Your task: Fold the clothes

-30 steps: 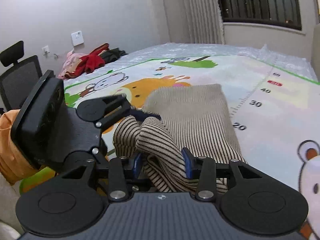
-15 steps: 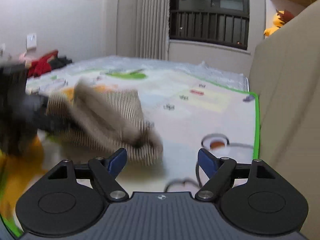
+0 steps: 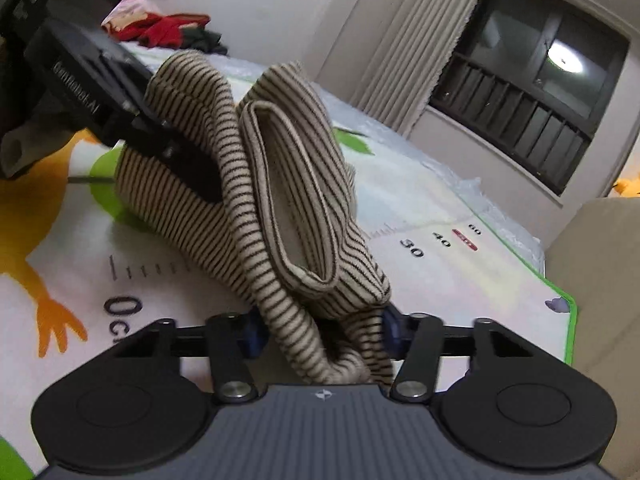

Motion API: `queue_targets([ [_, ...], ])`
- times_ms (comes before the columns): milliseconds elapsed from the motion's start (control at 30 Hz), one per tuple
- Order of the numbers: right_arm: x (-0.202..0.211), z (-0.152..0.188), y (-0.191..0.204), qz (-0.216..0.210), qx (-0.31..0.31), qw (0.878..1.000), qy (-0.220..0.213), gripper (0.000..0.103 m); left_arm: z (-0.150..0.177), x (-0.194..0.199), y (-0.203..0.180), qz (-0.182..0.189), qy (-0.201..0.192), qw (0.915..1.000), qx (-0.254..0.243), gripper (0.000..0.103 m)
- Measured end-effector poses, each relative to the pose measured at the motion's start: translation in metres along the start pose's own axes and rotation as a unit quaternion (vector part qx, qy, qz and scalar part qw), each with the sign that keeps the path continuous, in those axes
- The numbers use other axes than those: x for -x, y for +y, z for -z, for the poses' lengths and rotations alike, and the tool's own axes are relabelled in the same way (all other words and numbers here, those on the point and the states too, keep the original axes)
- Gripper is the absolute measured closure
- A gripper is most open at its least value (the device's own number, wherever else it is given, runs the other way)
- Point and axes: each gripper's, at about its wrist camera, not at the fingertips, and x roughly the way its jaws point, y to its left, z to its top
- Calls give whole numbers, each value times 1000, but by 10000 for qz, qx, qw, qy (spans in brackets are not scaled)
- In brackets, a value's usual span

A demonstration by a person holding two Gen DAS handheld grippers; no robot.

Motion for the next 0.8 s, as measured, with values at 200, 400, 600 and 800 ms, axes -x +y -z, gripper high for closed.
queue_targets([
  [200, 18, 0, 7, -86, -13, 9998, 187, 73, 2, -2, -5, 116, 49, 9999, -5, 45],
  [400, 53, 0, 22, -244, 53, 9994, 243, 82, 7, 9, -13, 241, 78, 9997, -11, 45],
  [600, 107, -16, 33, -347, -87, 9993, 145, 84, 16, 35, -22, 763, 144, 9968, 196, 45],
  [800, 133, -63, 23, -464, -170, 9983, -307, 84, 14, 58, -4, 1039, -36, 9916, 770, 45],
])
